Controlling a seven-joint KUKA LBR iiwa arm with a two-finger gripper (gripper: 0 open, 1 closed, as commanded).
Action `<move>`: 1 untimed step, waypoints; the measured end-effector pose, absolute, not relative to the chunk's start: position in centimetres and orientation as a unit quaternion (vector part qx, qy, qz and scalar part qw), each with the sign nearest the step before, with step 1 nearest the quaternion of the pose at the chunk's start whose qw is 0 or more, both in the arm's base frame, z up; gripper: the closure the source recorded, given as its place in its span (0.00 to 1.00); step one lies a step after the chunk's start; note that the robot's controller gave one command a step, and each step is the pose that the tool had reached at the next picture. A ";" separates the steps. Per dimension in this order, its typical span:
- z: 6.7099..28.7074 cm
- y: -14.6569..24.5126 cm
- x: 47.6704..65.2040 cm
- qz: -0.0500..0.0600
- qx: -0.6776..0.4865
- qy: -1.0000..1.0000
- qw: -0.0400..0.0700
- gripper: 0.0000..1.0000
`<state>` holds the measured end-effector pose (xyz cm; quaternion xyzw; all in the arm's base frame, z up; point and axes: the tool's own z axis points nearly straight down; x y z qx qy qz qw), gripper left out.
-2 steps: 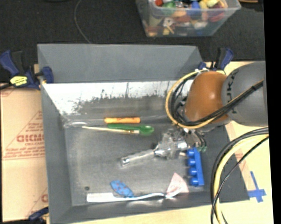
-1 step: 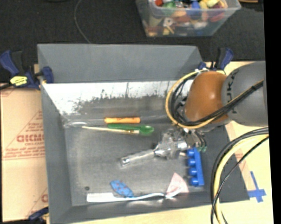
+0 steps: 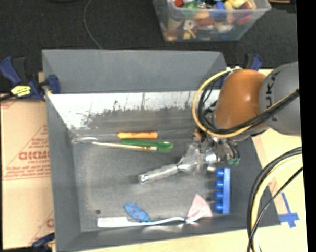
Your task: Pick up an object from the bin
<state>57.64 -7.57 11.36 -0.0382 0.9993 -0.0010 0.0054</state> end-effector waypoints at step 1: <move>13.7 -7.7 57.8 -0.002 -0.038 0.999 0.008 1.00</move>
Offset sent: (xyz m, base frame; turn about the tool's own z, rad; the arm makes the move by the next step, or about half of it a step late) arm 0.0019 -0.0007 0.0293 0.0009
